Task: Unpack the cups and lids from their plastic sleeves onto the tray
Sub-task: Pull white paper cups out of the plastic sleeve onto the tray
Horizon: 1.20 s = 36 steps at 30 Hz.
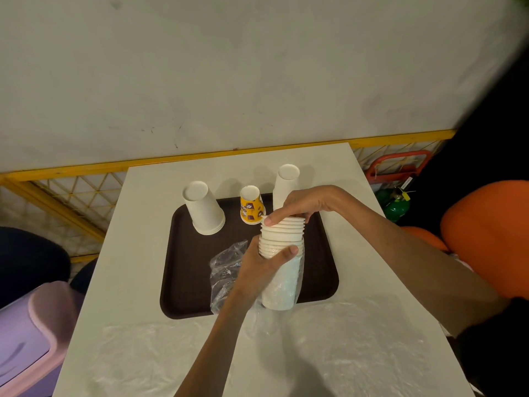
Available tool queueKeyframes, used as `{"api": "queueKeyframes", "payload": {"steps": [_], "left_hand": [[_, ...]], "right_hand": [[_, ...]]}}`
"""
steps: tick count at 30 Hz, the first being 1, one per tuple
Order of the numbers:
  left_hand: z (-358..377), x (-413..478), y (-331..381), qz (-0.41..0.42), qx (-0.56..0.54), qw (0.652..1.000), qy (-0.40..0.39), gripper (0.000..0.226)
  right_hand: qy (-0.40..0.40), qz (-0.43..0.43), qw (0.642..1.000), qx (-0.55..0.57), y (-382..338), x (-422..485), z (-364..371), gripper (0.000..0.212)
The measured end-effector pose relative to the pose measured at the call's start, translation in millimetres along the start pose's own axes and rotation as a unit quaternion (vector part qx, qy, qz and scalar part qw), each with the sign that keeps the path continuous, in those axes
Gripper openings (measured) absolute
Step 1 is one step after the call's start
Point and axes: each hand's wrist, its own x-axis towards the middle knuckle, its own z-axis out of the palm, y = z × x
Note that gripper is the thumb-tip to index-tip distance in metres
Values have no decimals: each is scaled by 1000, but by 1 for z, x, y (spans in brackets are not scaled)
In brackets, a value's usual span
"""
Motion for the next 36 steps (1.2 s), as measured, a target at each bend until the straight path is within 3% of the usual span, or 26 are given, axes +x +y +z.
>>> {"api": "queueKeyframes", "payload": {"steps": [13, 16, 18, 22, 25, 29, 33, 36], "left_hand": [[2, 2, -2, 6, 9, 1000, -2, 85], [1, 4, -6, 7, 21, 1000, 4, 85], [0, 5, -7, 8, 22, 1000, 2, 89], [-4, 4, -8, 5, 5, 1000, 10, 83], [-8, 7, -10, 1, -33, 998, 55, 84], [-12, 12, -5, 11, -65, 993, 102, 87], [-14, 17, 4, 23, -86, 990, 108, 90], [-14, 22, 7, 26, -88, 990, 107, 92]], "right_hand": [[-9, 9, 1000, 9, -3, 1, -6, 36], [-3, -8, 1000, 7, -5, -1, -9, 47], [19, -28, 999, 13, -4, -1, -13, 54], [100, -66, 990, 79, 3, -5, -24, 33], [119, -78, 977, 157, 12, -7, -30, 47], [63, -80, 974, 204, 26, -9, -34, 85], [34, -86, 972, 214, 33, -11, -37, 68], [40, -93, 971, 216, 34, -14, -40, 74]]}}
